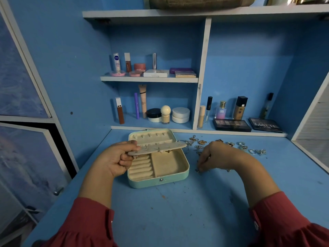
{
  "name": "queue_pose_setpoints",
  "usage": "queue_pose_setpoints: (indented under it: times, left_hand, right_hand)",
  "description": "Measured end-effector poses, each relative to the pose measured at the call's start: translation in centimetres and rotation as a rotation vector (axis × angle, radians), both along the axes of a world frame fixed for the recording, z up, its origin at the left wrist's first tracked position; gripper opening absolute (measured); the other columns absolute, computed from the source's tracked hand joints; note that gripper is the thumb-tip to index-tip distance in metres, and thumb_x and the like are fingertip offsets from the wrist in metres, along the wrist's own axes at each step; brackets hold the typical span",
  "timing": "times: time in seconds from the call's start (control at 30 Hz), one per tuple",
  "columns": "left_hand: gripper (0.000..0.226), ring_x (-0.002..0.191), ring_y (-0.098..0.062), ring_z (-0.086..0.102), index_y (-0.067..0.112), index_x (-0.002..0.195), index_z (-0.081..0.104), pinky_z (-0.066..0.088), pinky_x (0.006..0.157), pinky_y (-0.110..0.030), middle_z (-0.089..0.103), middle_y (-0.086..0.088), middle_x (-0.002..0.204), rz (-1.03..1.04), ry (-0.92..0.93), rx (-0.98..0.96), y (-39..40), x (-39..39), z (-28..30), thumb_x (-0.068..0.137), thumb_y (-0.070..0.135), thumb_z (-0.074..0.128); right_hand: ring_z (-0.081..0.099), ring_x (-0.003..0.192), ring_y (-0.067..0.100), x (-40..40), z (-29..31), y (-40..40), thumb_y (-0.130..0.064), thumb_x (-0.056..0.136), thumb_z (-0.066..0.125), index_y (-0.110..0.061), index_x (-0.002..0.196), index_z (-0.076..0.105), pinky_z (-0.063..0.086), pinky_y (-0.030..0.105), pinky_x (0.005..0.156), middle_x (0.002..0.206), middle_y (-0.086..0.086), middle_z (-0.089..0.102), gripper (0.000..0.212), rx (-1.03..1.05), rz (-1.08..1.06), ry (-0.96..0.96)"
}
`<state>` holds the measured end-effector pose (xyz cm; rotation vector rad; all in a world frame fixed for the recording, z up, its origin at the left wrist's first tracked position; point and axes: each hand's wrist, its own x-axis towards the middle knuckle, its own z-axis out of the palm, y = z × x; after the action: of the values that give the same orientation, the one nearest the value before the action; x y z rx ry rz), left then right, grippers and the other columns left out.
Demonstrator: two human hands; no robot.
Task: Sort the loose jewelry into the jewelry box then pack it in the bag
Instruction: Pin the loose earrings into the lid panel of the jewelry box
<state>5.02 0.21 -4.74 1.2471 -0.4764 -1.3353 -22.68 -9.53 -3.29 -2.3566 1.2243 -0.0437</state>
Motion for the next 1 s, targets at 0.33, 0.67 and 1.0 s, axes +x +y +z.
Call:
queue_pose_setpoints:
  times: [0.33,0.67,1.0]
  left_hand:
    - [0.021,0.025,0.000,0.026,0.013,0.081,0.053,0.017,0.026,-0.009,0.047,0.003,0.049,-0.002,-0.028,-0.016,0.2,-0.3,0.2,0.086,-0.008,0.054]
    - [0.020,0.025,0.000,0.027,0.012,0.081,0.055,0.018,0.026,-0.009,0.050,0.001,0.051,-0.003,-0.022,-0.016,0.4,-0.4,0.3,0.086,-0.007,0.054]
    - [0.019,0.024,0.000,0.027,0.011,0.082,0.056,0.018,0.025,-0.010,0.048,0.001,0.051,-0.004,-0.027,-0.001,0.3,-0.4,0.4,0.086,-0.008,0.054]
  right_hand:
    - [0.059,0.073,0.002,0.1,-0.3,-0.2,-0.024,0.082,0.072,-0.029,0.083,0.075,0.047,0.016,0.063,0.083,-0.015,0.067,0.006,-0.037,0.016,0.032]
    - [0.049,0.059,0.011,0.1,-1.0,-0.4,-0.022,0.085,0.061,-0.009,0.086,0.068,0.040,0.019,0.046,0.080,0.003,0.063,0.015,-0.064,-0.026,0.081]
    - [0.045,0.053,0.009,2.5,0.2,0.7,-0.021,0.094,0.054,-0.021,0.073,0.056,0.038,0.017,0.047,0.066,-0.002,0.055,0.021,-0.152,-0.169,-0.509]
